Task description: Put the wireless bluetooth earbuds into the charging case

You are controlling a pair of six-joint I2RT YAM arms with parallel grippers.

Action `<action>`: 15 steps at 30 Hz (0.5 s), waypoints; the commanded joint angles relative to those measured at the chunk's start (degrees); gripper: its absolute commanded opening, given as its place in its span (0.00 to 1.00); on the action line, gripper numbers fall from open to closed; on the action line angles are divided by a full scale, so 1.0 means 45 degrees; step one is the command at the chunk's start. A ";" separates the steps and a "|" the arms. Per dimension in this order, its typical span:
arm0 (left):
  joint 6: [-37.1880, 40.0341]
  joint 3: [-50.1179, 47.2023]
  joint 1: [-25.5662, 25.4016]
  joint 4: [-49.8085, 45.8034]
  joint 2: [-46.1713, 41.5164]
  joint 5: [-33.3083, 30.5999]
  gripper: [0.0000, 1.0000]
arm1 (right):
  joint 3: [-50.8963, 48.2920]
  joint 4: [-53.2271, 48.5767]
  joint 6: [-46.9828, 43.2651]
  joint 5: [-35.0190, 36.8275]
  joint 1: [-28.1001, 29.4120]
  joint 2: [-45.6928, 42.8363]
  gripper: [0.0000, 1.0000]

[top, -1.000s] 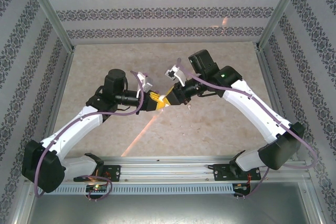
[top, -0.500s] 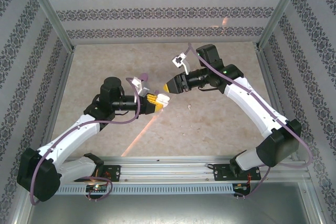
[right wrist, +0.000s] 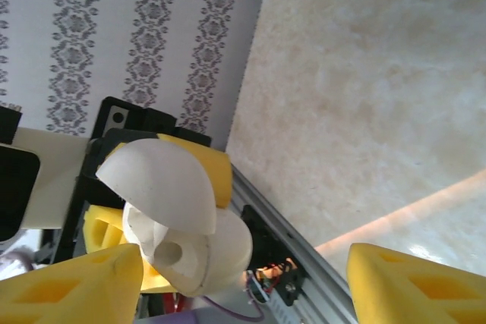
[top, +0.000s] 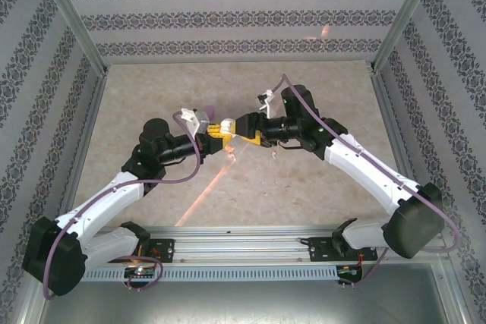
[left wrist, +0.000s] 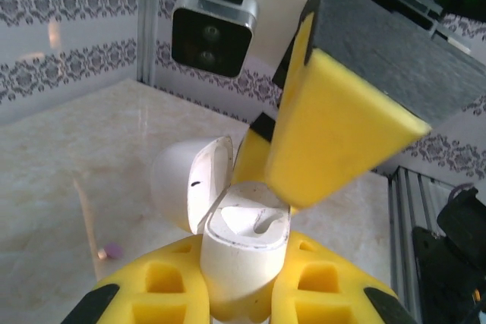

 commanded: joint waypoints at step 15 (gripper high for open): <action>-0.1785 -0.0479 -0.0105 0.3494 0.0561 0.0400 0.00 | -0.0844 0.4020 0.3483 -0.0560 0.0232 0.0051 0.36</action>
